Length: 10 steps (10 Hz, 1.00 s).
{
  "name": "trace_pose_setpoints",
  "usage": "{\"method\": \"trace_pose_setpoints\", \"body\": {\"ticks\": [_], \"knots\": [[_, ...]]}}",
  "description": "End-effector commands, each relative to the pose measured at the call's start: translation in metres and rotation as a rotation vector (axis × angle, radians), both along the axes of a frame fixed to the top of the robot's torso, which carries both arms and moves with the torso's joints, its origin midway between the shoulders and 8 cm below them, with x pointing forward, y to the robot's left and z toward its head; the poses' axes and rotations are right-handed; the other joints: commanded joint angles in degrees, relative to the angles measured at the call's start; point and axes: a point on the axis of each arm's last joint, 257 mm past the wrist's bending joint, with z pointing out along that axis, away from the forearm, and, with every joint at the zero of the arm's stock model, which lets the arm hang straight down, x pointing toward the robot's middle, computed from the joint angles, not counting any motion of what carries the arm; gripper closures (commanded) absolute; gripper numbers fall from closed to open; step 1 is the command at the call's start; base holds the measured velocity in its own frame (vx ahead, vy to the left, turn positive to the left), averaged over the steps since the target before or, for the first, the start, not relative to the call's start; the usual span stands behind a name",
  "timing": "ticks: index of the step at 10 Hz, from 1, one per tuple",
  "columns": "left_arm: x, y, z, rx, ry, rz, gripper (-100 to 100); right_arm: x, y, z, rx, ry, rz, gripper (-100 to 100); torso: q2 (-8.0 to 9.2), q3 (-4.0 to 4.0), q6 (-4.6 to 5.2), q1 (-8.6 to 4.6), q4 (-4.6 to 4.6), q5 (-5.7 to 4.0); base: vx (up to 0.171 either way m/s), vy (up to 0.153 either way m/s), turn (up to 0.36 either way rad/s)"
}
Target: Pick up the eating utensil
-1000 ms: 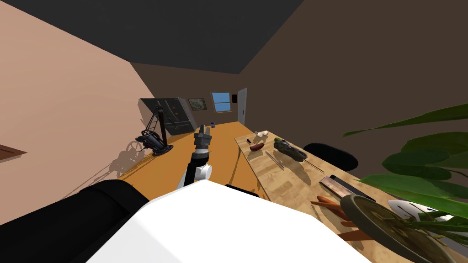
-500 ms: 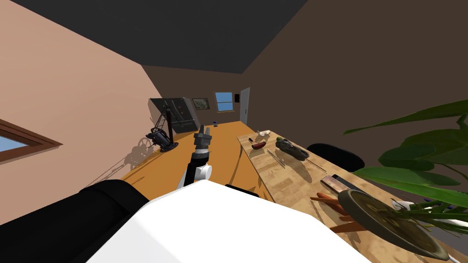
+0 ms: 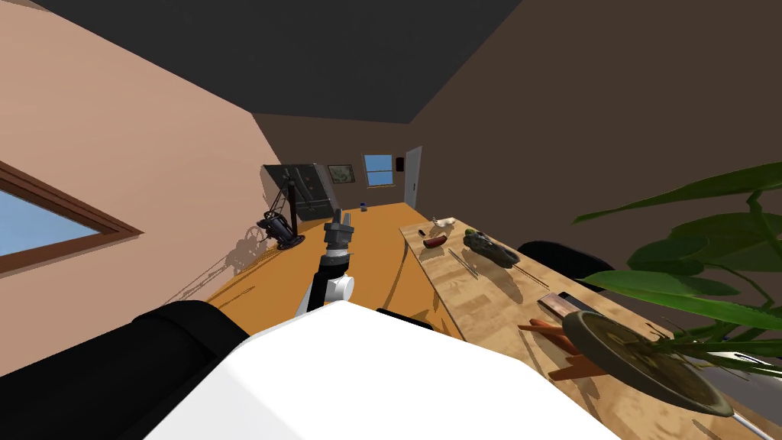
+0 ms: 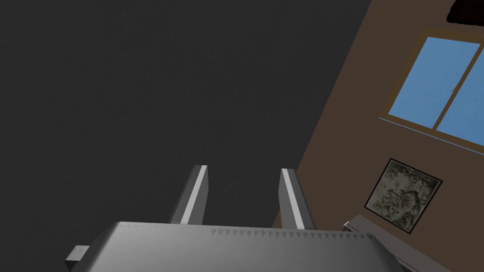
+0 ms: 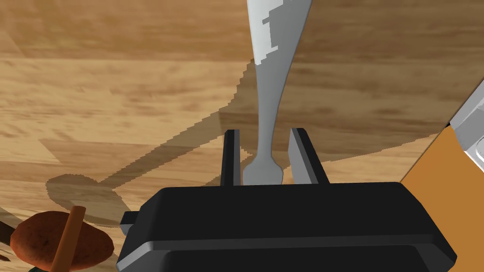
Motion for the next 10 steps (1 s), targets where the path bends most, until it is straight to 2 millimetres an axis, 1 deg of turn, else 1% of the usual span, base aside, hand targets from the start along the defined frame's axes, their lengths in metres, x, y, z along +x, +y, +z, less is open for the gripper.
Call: {"method": "trace_pose_setpoints", "body": {"ticks": [1,2,3,4,5,6,7,9,10], "knots": [[0.000,0.000,0.000,0.000,0.000,0.000,0,0.007,-0.001,0.003,-0.003,0.000,-0.003,100,0.00,0.00,0.00,0.00,0.00,0.00,-0.073,0.015,0.071],[0.000,0.000,0.000,0.000,0.000,0.000,0,0.007,-0.001,0.003,0.003,0.000,-0.026,100,0.00,0.00,-0.05,0.03,0.00,0.02,-0.062,0.013,0.053],[0.000,0.000,0.000,0.000,0.000,0.000,0,0.014,-0.003,0.005,-0.002,-0.001,-0.022,100,-0.03,-0.02,0.00,0.04,-0.01,0.02,-0.085,0.022,0.078],[0.000,0.000,0.000,0.000,0.000,0.000,0,0.014,-0.003,0.005,0.003,-0.001,-0.040,100,0.03,0.01,-0.03,0.07,0.00,0.03,-0.071,0.012,0.052],[0.000,0.000,0.000,0.000,0.000,0.000,0,0.021,-0.004,0.007,-0.002,-0.002,-0.036,100,0.01,0.00,0.01,0.04,0.00,0.03,-0.088,0.001,0.087],[0.000,0.000,0.000,0.000,0.000,0.000,0,0.021,-0.004,0.007,0.003,-0.002,-0.054,100,0.05,0.02,-0.03,0.00,0.01,0.03,-0.068,0.001,0.051],[0.000,0.000,0.000,0.000,0.000,0.000,0,0.028,-0.006,0.009,-0.002,-0.003,-0.051,100,0.00,0.00,0.02,0.00,0.00,0.03,-0.081,0.027,0.084],[0.000,0.000,0.000,0.000,0.000,0.000,0,0.028,-0.005,0.009,0.000,-0.004,-0.056,100,0.01,0.01,0.03,0.08,0.00,0.04,-0.049,0.014,0.023],[0.000,0.000,0.000,0.000,0.000,0.000,0,0.028,-0.005,0.009,0.000,-0.004,-0.060,0,-0.10,-0.05,0.05,0.03,-0.02,0.03,-0.005,0.002,-0.002]]}}
